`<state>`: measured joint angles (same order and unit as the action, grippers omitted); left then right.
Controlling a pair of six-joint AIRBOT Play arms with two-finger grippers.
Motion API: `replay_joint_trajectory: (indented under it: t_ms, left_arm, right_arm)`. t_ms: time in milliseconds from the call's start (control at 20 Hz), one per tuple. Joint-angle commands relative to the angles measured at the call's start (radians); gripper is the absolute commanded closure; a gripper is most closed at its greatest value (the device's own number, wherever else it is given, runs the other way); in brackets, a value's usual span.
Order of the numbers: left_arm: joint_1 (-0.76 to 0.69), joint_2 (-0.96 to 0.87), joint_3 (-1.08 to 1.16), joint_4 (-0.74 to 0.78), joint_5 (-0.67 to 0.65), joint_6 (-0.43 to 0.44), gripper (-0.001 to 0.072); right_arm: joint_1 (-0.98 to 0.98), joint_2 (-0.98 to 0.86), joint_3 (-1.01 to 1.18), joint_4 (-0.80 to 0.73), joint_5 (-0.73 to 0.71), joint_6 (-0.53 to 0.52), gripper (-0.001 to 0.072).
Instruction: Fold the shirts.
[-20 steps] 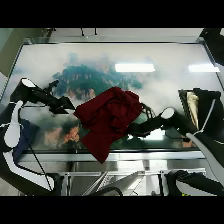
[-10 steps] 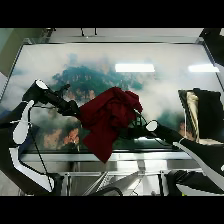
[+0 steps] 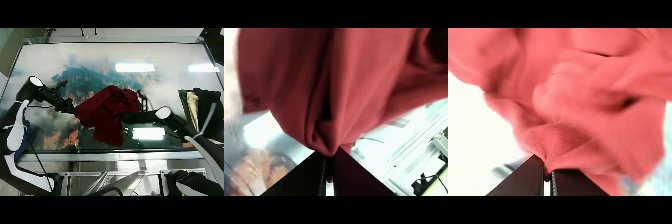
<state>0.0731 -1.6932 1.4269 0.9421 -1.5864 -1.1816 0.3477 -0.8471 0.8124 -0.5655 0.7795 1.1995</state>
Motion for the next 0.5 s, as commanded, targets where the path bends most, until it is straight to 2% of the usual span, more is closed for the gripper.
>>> replay_joint_trajectory:
  t_ms: [0, 100, 200, 300, 450]
  left_arm:
    - [0.007, 0.173, 0.001, -0.031, -0.009, 0.004, 0.0693]
    - [0.017, 0.323, 0.001, -0.159, -0.010, 0.006, 0.0693]
    - [0.018, 0.482, 0.042, -0.258, -0.015, 0.003, 0.0693]
    - [0.011, 0.623, 0.143, -0.262, -0.019, -0.029, 0.0693]
    - [0.052, 0.792, 0.354, -0.261, 0.001, -0.031, 0.0693]
  right_arm:
    - [-0.167, 0.170, 0.154, 0.002, 0.237, -0.046, 0.0692]
    - [-0.249, 0.254, 0.293, 0.002, 0.323, -0.051, 0.0691]
    - [-0.296, 0.318, 0.451, 0.001, 0.375, -0.107, 0.0692]
    - [-0.317, 0.359, 0.595, -0.030, 0.381, -0.116, 0.0692]
    - [-0.317, 0.388, 0.771, -0.114, 0.382, -0.115, 0.0692]
